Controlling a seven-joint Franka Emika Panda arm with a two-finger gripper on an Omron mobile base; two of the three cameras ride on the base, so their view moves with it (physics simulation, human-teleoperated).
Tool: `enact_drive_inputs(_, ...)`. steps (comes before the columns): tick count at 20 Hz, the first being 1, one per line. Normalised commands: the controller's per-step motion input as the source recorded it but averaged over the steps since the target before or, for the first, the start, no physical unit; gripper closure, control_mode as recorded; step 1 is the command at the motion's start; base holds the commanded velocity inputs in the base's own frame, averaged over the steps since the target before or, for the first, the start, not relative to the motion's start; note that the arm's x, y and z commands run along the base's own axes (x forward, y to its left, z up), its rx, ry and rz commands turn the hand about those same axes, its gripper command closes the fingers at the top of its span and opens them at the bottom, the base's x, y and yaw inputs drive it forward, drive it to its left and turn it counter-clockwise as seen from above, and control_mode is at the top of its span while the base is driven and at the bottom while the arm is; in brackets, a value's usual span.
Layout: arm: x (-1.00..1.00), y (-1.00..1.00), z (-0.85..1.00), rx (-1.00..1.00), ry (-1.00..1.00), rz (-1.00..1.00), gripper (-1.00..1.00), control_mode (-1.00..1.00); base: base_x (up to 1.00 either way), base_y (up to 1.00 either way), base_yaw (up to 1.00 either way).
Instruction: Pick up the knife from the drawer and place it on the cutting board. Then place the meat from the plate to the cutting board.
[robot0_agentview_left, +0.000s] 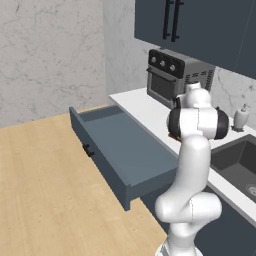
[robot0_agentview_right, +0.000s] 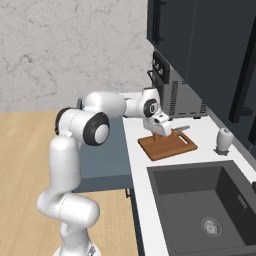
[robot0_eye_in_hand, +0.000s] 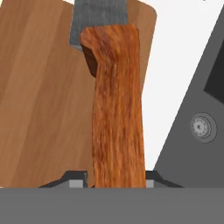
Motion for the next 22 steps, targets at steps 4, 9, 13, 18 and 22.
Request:
enact_drive_inputs(4, 0.07, 0.0, -0.64, -0.01, -0.09, 0.03, 1.0, -1.0, 0.0, 0.0, 0.0)
enact_drive_inputs(9, 0.13, 0.0, -0.51, -0.01, -0.07, 0.03, -1.0, -1.0, 0.0, 0.0, 0.0)
enact_drive_inputs(13, 0.07, 0.0, -0.02, -0.01, -0.04, 0.0, -1.0, -1.0, 0.0, 0.0, 0.0)
enact_drive_inputs(18, -0.27, 0.1, 0.81, 0.0, 0.0, -0.01, -1.0, -1.0, 0.0, 0.0, 0.0)
enact_drive_inputs(22, -0.78, 0.6, 1.0, -0.02, -0.08, -0.01, -1.0, -1.0, 0.0, 0.0, 0.0)
